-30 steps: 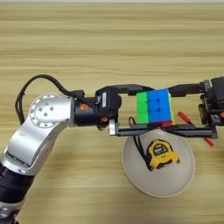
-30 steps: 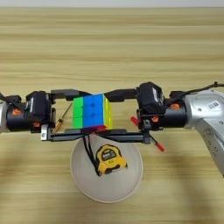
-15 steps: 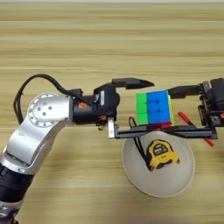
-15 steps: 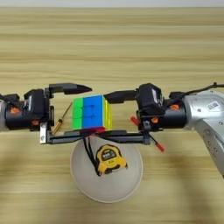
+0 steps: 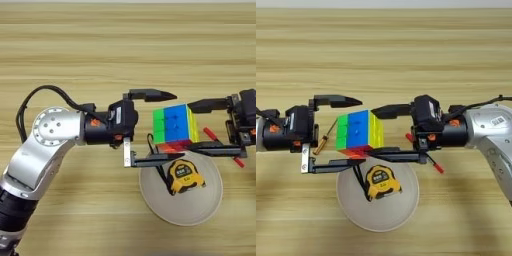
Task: Move the objects on the table
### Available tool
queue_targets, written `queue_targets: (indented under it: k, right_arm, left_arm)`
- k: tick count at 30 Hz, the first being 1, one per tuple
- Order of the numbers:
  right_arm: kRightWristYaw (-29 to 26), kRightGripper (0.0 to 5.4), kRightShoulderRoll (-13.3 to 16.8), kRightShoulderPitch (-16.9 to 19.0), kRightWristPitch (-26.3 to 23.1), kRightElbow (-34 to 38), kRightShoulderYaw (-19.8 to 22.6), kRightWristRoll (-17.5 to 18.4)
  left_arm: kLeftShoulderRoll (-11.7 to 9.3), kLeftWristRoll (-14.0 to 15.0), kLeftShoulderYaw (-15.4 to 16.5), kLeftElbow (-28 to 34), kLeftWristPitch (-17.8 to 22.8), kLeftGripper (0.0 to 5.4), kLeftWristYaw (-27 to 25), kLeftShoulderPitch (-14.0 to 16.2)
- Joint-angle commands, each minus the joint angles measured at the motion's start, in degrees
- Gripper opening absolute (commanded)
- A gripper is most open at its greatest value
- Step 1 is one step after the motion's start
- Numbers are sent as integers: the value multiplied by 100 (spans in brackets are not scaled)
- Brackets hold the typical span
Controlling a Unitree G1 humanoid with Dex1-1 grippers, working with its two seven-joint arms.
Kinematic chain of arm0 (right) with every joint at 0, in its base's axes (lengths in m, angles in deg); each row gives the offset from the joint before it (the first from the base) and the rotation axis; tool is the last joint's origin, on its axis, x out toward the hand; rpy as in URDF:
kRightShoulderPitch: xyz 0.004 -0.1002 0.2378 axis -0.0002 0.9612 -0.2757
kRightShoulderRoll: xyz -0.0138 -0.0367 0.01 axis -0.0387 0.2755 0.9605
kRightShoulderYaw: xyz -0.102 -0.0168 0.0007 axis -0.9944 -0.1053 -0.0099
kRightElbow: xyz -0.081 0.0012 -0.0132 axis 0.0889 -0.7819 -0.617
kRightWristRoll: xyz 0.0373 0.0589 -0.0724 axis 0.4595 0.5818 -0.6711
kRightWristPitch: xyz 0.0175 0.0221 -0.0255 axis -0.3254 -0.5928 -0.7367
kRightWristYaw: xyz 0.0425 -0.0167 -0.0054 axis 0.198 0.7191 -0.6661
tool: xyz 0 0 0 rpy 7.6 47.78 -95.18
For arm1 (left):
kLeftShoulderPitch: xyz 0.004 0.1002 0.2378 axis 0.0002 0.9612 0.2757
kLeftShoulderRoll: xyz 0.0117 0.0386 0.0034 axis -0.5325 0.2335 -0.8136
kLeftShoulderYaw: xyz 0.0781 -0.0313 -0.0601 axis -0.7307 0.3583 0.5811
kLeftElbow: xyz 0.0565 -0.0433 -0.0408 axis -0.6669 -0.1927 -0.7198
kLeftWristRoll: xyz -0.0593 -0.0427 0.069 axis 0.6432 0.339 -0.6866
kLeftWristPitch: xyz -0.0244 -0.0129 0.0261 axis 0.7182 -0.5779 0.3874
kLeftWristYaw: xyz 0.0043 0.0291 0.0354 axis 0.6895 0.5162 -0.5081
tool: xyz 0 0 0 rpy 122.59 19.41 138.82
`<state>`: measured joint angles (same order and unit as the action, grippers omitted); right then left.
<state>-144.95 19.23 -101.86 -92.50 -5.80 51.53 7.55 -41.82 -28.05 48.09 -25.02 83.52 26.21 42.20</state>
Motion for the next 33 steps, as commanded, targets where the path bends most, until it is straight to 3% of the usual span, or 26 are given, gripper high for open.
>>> queue_targets:
  k: [1, 19, 33]
  right_arm:
    - [13, 331, 6, -75, 58, 54, 49, 56]
    - [15, 331, 69, 27, 104, -8, 208, 71]
    - [-91, 331, 315, 293, 396, -555, 263, -334]
  left_arm:
    - [-52, -33, -9, -26, -68, 540, -34, -23]
    - [-38, -17, 138, -134, -207, 540, 85, 85]
    - [-3, 40, 302, -167, -317, 540, 235, 159]
